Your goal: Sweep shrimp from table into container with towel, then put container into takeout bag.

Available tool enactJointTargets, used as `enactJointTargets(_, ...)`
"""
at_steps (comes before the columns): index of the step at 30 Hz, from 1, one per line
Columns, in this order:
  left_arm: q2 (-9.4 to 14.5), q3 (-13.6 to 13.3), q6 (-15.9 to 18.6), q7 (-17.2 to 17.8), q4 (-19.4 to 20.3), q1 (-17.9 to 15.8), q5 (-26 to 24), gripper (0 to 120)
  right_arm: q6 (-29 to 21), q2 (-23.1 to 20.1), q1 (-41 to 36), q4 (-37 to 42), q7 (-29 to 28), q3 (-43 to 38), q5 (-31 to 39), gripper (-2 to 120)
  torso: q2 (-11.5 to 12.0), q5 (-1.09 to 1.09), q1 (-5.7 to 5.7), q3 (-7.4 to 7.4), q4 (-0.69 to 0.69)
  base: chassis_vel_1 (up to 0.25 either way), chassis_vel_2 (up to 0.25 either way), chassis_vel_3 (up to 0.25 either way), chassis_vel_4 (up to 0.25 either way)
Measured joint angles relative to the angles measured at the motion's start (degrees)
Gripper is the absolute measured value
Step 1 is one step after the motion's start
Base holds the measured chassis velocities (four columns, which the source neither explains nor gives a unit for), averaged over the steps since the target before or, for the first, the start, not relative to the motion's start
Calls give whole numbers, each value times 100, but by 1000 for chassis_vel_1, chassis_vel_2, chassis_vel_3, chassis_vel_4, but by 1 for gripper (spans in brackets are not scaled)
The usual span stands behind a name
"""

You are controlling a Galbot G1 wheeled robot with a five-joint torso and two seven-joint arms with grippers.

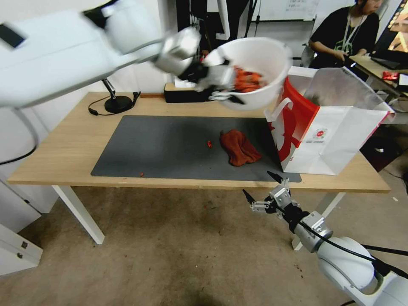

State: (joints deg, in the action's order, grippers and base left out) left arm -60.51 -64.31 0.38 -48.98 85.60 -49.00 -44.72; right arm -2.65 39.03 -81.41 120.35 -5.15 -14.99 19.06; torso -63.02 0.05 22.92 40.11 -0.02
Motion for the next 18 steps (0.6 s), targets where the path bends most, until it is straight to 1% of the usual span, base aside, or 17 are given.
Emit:
enactJointTargets(2, -319, -13, -13, 1, -245, -83, -102, 0, 64, 21, -114, 3, 20, -107, -12, 100, 0, -4, 0, -1, 3, 0, 0, 0, 0)
enactJointTargets(3, -319, -13, -13, 1, -245, -83, -102, 0, 64, 21, -114, 3, 20, -107, -12, 100, 0, -4, 0, -1, 3, 0, 0, 0, 0)
enactJointTargets(5, -513, -8, -39, -4, -447, -111, -140, 0, 110, 35, -202, 4, 30, -172, -22, 100, 0, -4, 0, -1, 4, 0, 0, 0, 0)
enactJointTargets(6, -513, -8, -39, -4, -447, -111, -140, 0, 110, 35, -202, 4, 30, -172, -22, 100, 0, -4, 0, -1, 4, 0, 0, 0, 0)
enactJointTargets(9, -846, 43, -112, -18, -831, -119, -178, 0, 175, 39, -348, 3, 47, -270, -42, 100, 0, -4, 0, -1, 3, 0, 0, 0, 0)
enactJointTargets(10, -846, 43, -112, -18, -831, -119, -178, 0, 175, 39, -348, 3, 47, -270, -42, 100, 0, -4, 0, -1, 3, 0, 0, 0, 0)
enactJointTargets(12, -1190, 153, -172, -78, -1237, -88, -189, 0, 202, 28, -411, 3, 54, -348, -45, 100, 0, -4, -1, 0, 3, 0, 0, 0, 0)
enactJointTargets(13, -1190, 153, -172, -78, -1237, -88, -189, 0, 202, 28, -411, 3, 54, -348, -45, 100, 0, -4, -1, 0, 3, 0, 0, 0, 0)
enactJointTargets(14, -1379, 203, -204, -105, -1446, -61, -188, 0, 211, 18, -418, 3, 56, -377, -45, 100, 0, -4, -1, 0, 3, 0, 0, 0, 0)
enactJointTargets(15, -1664, 275, -267, -164, -1758, -9, -174, 0, 216, 10, -423, 3, 59, -406, -44, 100, 0, -4, 0, 0, 3, 0, 0, 0, 0)
enactJointTargets(16, -1664, 275, -267, -164, -1758, -9, -174, 0, 216, 10, -423, 3, 59, -406, -44, 100, 0, -4, 0, 0, 3, 0, 0, 0, 0)
enactJointTargets(18, -2077, 378, -351, -248, -2170, 93, -141, 0, 226, 9, -446, -2, 60, -443, -43, 100, 0, -2, 0, 0, 2, 0, 0, 0, 0)
